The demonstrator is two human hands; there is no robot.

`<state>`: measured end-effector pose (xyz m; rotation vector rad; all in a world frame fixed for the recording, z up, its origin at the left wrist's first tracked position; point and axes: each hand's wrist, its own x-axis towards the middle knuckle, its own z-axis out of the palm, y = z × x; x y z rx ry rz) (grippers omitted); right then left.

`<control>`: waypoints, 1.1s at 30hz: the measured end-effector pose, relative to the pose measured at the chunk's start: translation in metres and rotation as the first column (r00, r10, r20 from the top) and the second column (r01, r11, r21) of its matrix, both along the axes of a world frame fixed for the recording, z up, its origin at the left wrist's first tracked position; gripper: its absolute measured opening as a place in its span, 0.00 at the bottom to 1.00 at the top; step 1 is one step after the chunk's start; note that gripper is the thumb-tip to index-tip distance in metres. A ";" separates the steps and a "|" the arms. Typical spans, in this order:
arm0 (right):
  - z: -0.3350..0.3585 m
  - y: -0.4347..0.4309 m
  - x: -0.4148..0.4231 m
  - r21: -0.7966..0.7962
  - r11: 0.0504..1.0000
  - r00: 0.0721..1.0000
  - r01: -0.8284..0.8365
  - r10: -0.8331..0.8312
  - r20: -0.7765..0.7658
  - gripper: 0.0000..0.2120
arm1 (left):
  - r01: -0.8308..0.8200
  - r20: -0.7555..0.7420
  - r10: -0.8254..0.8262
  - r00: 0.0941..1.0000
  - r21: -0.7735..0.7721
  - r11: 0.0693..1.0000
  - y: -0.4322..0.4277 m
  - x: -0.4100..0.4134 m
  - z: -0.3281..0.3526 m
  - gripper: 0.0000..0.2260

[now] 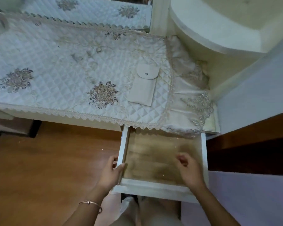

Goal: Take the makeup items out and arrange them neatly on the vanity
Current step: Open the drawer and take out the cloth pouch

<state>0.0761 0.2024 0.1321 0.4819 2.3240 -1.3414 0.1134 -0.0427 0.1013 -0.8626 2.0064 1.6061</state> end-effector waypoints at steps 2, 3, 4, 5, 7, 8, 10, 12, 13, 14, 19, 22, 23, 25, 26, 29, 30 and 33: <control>-0.006 0.013 0.035 0.115 0.978 0.982 -0.171 0.161 0.094 0.09 | 0.010 -0.018 -0.011 1.000 -0.038 0.999 0.000 -0.009 0.001 0.12; -0.010 0.018 0.049 0.227 0.928 0.954 -0.297 0.277 0.114 0.13 | 0.016 -0.028 -0.017 0.999 -0.060 0.998 -0.001 -0.015 0.001 0.13; -0.013 0.021 0.059 0.333 0.855 0.917 -0.397 0.381 0.117 0.15 | 0.027 -0.032 -0.030 0.999 -0.081 0.996 -0.001 -0.020 0.001 0.13; -0.015 0.023 0.067 0.405 0.798 0.889 -0.447 0.446 0.103 0.16 | 0.049 -0.030 -0.053 0.998 -0.109 0.993 -0.001 -0.024 0.001 0.14; -0.016 0.022 0.073 0.468 0.772 0.884 -0.430 0.465 0.045 0.15 | 0.119 -0.034 -0.127 0.991 -0.181 0.976 -0.001 -0.029 0.000 0.16; -0.016 0.022 0.073 0.495 0.768 0.887 -0.406 0.462 0.012 0.14 | 0.157 -0.050 -0.171 0.984 -0.214 0.964 -0.001 -0.028 0.000 0.18; -0.018 0.026 0.071 0.562 0.738 0.879 -0.372 0.475 -0.042 0.15 | 0.217 -0.117 -0.262 0.958 -0.301 0.929 -0.003 -0.020 0.000 0.22; -0.015 0.027 0.065 0.657 0.671 0.851 -0.344 0.518 -0.084 0.23 | 0.281 -0.189 -0.398 0.897 -0.451 0.847 -0.005 -0.007 0.001 0.30; -0.010 0.025 0.060 0.698 0.636 0.844 -0.328 0.530 -0.086 0.27 | 0.330 -0.202 -0.491 0.847 -0.524 0.785 -0.005 -0.002 0.002 0.34; -0.007 0.024 0.054 0.724 0.615 0.843 -0.312 0.531 -0.088 0.29 | 0.393 -0.195 -0.597 0.778 -0.592 0.704 -0.005 0.000 0.001 0.37; -0.005 0.022 0.011 0.735 0.601 0.869 -0.314 0.494 -0.033 0.40 | 0.469 -0.121 -0.800 0.588 -0.755 0.458 0.001 -0.020 -0.010 0.36; -0.015 0.024 -0.020 0.734 0.618 0.872 -0.281 0.484 -0.074 0.44 | 0.351 -0.113 -0.750 0.652 -0.832 0.431 0.007 -0.057 -0.003 0.37; -0.017 0.024 -0.032 0.752 0.601 0.866 -0.270 0.493 -0.083 0.44 | 0.318 -0.124 -0.756 0.642 -0.855 0.410 0.010 -0.068 -0.002 0.36; -0.018 0.023 -0.056 0.762 0.590 0.865 -0.267 0.495 -0.081 0.41 | 0.259 -0.167 -0.759 0.629 -0.876 0.407 0.016 -0.089 0.001 0.31; -0.018 0.022 -0.067 0.766 0.586 0.862 -0.265 0.500 -0.085 0.39 | 0.220 -0.199 -0.750 0.630 -0.881 0.418 0.019 -0.098 0.002 0.27; -0.021 0.021 -0.090 0.818 0.543 0.841 -0.191 0.520 -0.148 0.34 | 0.134 -0.274 -0.699 0.660 -0.873 0.469 0.024 -0.126 0.007 0.21; -0.024 0.021 -0.092 0.823 0.549 0.837 -0.148 0.512 -0.192 0.33 | 0.152 -0.238 -0.708 0.665 -0.885 0.441 0.025 -0.134 0.009 0.22; -0.032 0.019 -0.094 0.830 0.554 0.827 -0.066 0.495 -0.265 0.28 | 0.216 -0.118 -0.770 0.626 -0.923 0.317 0.022 -0.146 0.012 0.24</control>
